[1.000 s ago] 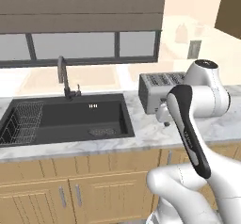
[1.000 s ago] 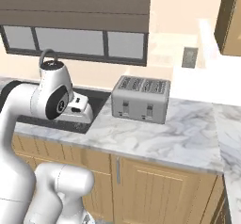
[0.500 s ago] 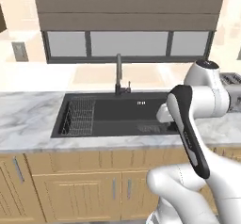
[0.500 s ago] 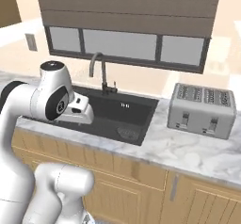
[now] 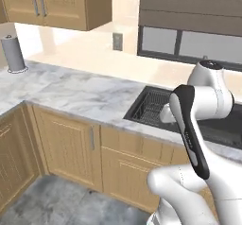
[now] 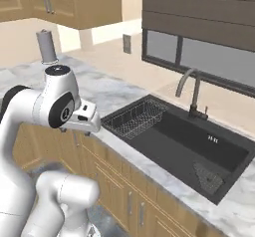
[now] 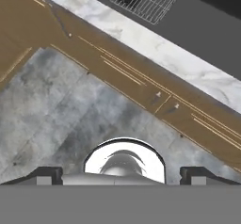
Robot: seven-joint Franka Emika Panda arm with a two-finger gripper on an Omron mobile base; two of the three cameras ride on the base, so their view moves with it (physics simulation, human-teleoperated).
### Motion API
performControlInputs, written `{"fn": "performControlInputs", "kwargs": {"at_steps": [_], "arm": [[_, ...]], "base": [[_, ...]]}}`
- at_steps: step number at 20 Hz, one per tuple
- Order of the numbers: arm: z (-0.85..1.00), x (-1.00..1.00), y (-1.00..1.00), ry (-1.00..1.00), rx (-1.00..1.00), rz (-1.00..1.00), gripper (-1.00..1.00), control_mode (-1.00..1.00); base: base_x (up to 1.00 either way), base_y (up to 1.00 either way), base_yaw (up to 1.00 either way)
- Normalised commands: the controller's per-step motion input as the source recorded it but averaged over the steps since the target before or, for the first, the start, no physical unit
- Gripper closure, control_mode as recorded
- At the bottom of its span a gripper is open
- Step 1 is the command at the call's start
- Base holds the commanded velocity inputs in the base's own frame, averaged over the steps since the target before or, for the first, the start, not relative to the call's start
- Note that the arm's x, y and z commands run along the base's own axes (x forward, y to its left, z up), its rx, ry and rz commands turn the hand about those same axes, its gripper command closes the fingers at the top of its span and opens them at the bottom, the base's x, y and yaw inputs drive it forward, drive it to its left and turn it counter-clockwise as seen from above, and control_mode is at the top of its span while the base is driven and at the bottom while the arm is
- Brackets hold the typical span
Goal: Navigate to the range hood.
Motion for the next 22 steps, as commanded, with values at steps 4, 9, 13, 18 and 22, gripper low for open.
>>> {"fn": "performControlInputs", "kwargs": {"at_steps": [4,9,13,18,22], "arm": [[0.00,0.00,0.00,0.00,0.00,0.00,-1.00,1.00],[0.00,0.00,0.00,0.00,0.00,0.00,-1.00,1.00],[0.00,0.00,0.00,0.00,0.00,0.00,-1.00,1.00],[0.00,0.00,0.00,0.00,0.00,0.00,-1.00,1.00],[0.00,0.00,0.00,0.00,0.00,0.00,-1.00,1.00]], "base": [[0.01,0.38,0.80],[0.12,0.40,0.82],[0.10,0.34,0.87],[0.16,0.39,0.84],[0.28,0.56,0.69]]}}
